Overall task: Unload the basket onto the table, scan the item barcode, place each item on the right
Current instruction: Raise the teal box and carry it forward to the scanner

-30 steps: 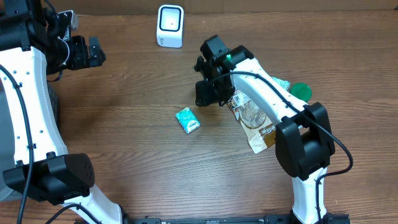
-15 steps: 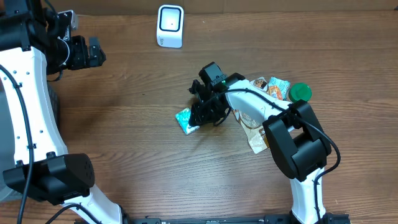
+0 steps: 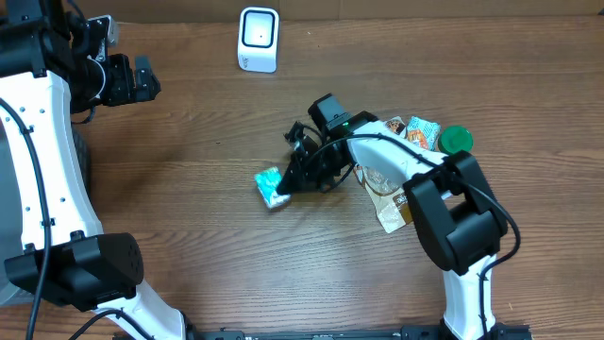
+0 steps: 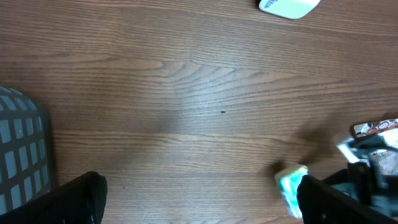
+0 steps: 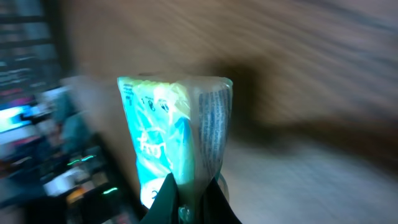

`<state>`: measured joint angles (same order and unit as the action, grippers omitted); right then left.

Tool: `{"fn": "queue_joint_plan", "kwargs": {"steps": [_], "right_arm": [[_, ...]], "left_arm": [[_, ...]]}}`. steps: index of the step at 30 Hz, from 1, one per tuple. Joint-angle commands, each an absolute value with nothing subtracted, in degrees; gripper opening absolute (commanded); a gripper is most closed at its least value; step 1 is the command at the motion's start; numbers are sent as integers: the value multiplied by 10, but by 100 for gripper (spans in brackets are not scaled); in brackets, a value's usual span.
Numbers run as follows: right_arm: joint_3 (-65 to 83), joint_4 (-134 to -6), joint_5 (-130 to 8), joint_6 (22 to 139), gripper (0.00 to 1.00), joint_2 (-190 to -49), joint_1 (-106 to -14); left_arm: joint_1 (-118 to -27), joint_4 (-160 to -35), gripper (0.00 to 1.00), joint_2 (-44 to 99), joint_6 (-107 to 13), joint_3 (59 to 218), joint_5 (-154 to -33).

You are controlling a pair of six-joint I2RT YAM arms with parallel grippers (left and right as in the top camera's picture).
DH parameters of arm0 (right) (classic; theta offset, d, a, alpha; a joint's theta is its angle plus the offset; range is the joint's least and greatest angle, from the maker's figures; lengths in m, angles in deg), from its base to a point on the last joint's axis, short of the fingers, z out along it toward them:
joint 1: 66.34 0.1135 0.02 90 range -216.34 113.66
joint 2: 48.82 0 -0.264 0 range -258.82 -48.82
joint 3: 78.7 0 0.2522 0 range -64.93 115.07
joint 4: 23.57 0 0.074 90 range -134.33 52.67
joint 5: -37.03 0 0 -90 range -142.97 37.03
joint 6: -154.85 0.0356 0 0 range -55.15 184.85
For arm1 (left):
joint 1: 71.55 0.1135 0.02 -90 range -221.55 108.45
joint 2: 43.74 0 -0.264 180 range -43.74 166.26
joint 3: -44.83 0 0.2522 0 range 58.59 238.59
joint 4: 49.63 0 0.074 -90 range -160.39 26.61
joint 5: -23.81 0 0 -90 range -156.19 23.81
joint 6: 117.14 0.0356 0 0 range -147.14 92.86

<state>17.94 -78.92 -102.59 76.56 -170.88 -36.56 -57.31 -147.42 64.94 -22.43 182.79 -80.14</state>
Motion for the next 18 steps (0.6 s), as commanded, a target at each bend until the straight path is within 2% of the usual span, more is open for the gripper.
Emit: {"fn": "queue_joint_plan", "kwargs": {"steps": [1,8,12,18], "right_arm": [[192,-742,-1282,770,4,-1637,-398],[192,-661,-1428,864,4,-1603,-448],[192,-577,-1429,1044,4,-1598,-479],[192,-506,-1429,1176,4,-1579,-503]], "left_arm": [[-577,-1474,100,647,-216,1831,-806],[-577,-1474,100,647,-216,1831,-806],[-577,-1474,99,647,-216,1831,-806],[-577,-1474,100,647,-216,1831,-806]]}}
